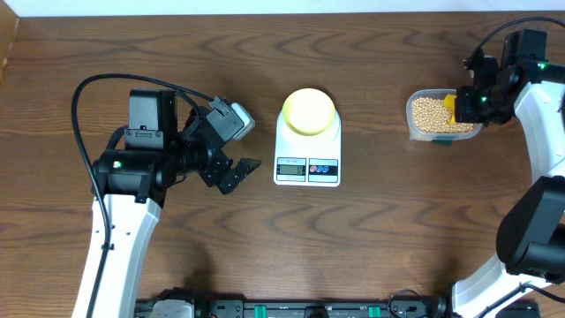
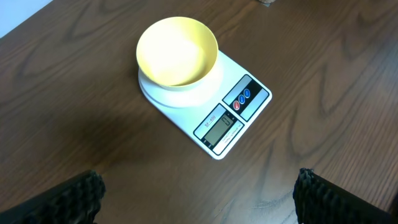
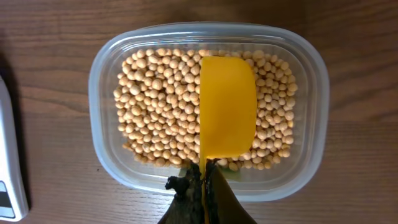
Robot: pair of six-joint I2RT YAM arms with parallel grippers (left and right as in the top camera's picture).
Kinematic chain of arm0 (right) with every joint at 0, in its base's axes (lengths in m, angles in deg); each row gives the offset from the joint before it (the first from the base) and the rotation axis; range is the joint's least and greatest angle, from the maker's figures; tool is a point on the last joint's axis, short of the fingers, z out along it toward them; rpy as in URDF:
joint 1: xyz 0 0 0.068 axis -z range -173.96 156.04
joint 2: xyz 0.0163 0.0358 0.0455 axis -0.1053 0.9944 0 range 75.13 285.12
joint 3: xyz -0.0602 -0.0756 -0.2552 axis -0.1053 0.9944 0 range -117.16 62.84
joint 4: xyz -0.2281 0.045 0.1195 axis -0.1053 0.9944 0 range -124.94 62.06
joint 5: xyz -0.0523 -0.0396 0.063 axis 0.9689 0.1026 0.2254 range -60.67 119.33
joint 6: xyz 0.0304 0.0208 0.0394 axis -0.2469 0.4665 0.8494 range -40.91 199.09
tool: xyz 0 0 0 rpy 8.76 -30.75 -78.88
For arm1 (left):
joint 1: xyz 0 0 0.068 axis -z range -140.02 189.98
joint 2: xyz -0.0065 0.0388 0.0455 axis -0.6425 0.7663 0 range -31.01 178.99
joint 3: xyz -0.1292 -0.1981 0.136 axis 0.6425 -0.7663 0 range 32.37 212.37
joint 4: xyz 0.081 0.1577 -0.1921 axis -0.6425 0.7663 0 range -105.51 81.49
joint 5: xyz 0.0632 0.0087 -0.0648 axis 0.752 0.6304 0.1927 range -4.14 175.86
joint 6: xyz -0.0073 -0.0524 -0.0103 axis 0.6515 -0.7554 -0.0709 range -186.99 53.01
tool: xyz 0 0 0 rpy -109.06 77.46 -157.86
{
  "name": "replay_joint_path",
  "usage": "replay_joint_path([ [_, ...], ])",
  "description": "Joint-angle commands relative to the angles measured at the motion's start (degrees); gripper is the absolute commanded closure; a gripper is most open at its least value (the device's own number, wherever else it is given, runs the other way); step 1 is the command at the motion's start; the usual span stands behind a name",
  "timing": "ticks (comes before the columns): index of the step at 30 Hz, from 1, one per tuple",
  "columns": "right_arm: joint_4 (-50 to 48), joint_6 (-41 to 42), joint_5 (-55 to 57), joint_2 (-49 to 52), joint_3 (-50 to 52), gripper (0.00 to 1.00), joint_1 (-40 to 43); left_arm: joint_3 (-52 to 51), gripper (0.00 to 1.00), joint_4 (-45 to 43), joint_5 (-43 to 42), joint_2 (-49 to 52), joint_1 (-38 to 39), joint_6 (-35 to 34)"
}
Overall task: Scoop item into bowl and weigh 50g on scale
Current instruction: 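Drag the yellow scoop through the soybeans with the right gripper to fill it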
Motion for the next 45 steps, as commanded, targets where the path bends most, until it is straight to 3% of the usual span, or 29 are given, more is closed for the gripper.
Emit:
replay_joint_path([
  [1, 0.09, -1.22, -2.25, 2.19, 0.44, 0.99, 0.24, 0.85, 0.01, 0.04, -0.50, 0.00, -0.24, -0.70],
  [35, 2.54, -1.22, -19.26, 8.48, 0.66, 0.99, 6.01, 0.83, 0.01, 0.04, -0.50, 0.00, -0.24, -0.70],
  [45, 4.55, -4.31, -29.03, 8.61, 0.66, 0.99, 9.01, 0.85, 0.01, 0.04, -0.50, 0.00, -0.24, -0.72],
])
